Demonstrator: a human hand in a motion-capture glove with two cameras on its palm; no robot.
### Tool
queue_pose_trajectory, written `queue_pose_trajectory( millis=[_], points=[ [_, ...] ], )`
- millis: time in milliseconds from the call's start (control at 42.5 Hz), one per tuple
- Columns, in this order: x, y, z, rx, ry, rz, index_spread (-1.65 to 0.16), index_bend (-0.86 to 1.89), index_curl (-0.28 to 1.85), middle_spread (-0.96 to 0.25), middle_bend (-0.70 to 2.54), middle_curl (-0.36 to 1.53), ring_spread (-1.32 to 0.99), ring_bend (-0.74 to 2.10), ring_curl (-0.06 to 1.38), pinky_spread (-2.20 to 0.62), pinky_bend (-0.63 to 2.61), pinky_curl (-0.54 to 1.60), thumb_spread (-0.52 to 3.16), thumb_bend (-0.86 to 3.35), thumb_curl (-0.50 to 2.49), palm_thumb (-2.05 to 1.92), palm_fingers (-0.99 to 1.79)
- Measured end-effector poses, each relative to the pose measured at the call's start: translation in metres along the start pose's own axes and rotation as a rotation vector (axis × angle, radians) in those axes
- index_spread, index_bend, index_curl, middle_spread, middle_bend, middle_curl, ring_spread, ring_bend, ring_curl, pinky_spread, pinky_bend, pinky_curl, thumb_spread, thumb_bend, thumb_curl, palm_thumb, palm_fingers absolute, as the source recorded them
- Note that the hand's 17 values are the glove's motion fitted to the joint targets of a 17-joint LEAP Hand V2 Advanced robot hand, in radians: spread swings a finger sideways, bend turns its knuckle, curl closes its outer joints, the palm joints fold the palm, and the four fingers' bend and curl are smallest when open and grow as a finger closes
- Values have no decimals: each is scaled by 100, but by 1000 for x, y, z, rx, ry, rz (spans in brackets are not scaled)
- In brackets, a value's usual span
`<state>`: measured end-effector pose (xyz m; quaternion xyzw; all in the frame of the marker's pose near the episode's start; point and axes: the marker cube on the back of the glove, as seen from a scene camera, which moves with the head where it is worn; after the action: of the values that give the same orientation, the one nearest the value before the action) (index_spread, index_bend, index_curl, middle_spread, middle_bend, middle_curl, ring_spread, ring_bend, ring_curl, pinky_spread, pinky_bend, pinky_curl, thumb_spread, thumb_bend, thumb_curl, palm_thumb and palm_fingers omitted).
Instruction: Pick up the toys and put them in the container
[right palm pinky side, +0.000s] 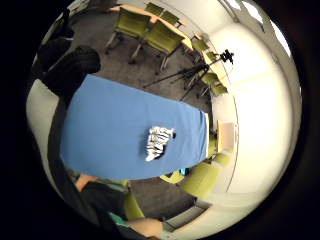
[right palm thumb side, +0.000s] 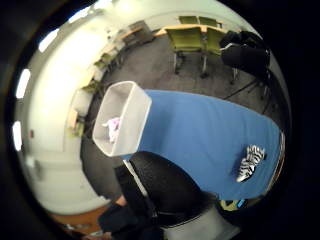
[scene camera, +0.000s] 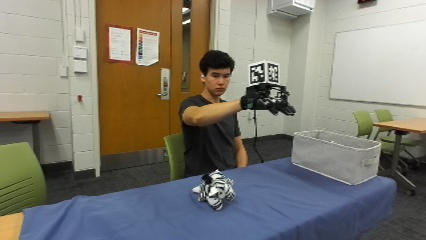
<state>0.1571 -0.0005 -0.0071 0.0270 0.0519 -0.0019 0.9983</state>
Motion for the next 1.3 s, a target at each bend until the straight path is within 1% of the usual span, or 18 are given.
queue_pose_trajectory(
  millis=[118, 259, 377, 447, 612, 918, 1177, 1295],
  points=[
    [56, 17, 18, -43, -11, 73, -38, 23, 71, -26, 46, 43, -47, 74, 26, -17, 87, 34, 96, -11, 19, -16, 35],
    [118, 41, 56, -95, 0, 159, -38, 24, 70, -26, 44, 43, -46, 66, 24, -15, 86, 34, 95, -11, 17, -15, 28],
    [152, 58, 97, -141, 0, 216, -38, 22, 69, -25, 36, 41, -44, 60, 23, -13, 90, 36, 94, -11, 17, -15, 20],
    [165, 66, 122, -172, -2, 245, -38, 16, 67, -23, 29, 40, -42, 58, 23, -10, 99, 38, 94, -10, 17, -13, 12],
    [187, 74, 169, -212, -3, 288, -38, 11, 59, -21, 24, 39, -38, 56, 22, -8, 108, 40, 95, -7, 17, -9, 7],
    [212, 79, 248, -340, -41, 323, -38, 14, 51, -18, 21, 39, -30, 50, 21, -5, 115, 40, 99, -5, 20, -6, -1],
    [209, 95, 269, -393, -94, 317, -38, 23, 50, -15, 16, 38, -25, 39, 19, -5, 113, 38, 101, -4, 22, -3, 0],
    [204, 106, 271, -377, -129, 325, -38, 31, 52, -13, 14, 36, -23, 35, 19, -7, 111, 37, 103, -3, 23, -1, 2]
  ],
)
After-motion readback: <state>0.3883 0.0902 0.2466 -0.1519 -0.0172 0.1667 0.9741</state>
